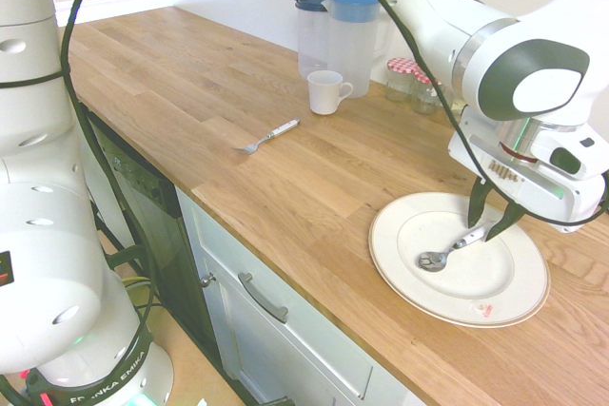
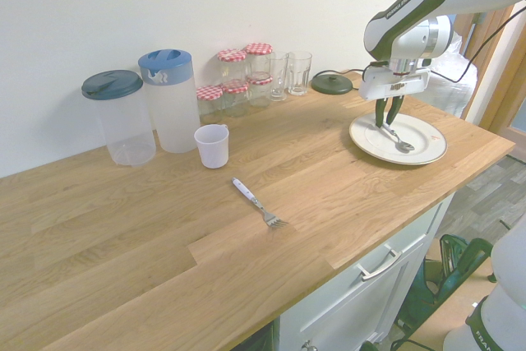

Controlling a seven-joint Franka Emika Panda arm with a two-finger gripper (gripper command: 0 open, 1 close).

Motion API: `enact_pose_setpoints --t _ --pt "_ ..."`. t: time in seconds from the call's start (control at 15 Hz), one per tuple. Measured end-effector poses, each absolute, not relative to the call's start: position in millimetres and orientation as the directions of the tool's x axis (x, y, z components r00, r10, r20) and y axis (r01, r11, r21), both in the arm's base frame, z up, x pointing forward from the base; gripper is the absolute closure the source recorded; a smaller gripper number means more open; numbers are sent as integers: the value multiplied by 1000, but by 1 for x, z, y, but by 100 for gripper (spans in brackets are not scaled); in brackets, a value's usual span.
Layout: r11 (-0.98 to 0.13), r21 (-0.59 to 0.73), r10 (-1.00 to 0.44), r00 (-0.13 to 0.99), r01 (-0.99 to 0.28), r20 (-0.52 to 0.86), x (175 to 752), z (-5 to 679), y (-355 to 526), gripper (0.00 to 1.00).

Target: Put the spoon into the plate

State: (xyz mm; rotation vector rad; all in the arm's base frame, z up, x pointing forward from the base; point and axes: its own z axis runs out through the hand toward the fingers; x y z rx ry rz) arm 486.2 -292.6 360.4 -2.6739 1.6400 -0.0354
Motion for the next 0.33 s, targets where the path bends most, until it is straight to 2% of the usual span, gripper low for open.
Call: enact_pose_setpoints --t 0.2,0.33 --pt "-530 -48 -848 527 -847 59 491 413 -255 0" --pt "-617 -57 -787 613 -785 70 488 440 -183 0"
